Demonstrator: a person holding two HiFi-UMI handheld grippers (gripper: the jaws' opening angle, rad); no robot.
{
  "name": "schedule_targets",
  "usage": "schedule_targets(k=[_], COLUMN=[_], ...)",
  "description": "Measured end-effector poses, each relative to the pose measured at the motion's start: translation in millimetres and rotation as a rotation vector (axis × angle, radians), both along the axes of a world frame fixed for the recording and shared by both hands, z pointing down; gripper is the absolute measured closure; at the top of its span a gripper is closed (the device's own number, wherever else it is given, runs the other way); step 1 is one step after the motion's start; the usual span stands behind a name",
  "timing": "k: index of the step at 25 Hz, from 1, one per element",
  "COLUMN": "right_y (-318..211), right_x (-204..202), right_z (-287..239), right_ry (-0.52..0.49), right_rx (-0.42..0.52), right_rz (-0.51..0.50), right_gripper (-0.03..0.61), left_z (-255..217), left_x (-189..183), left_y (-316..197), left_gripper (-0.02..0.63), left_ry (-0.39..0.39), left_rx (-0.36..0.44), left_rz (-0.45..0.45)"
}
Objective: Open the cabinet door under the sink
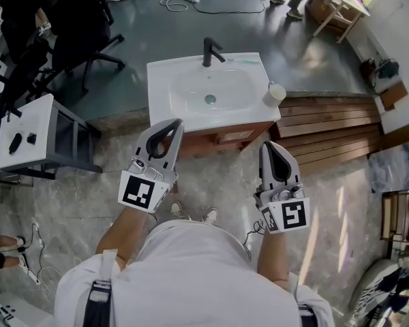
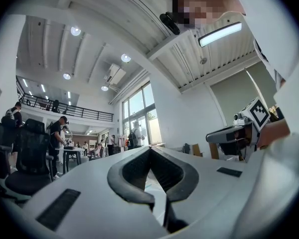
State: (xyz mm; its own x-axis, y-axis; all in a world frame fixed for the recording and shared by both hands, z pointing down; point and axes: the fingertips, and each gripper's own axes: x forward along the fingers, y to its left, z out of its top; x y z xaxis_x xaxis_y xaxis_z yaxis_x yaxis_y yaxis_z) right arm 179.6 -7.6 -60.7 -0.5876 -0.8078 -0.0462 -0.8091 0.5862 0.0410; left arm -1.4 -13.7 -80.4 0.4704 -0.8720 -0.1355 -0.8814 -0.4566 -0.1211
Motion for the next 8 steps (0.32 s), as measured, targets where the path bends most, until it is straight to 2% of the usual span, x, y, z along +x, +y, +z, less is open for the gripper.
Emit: schedule_targets(k=[8], right_y=[-1.8], right_x=[-3.2], right_z=[-6.9], right_ry=[-0.005], right_rx=[0.017], right_rz=[-0.005], right_gripper=[0.548], left_z=[-8.1], left_x=[-4.4], left_y=[3.7], left_gripper=[0.598], left_ry=[0.014], left_rx=[0.013], left_rz=[-0.012])
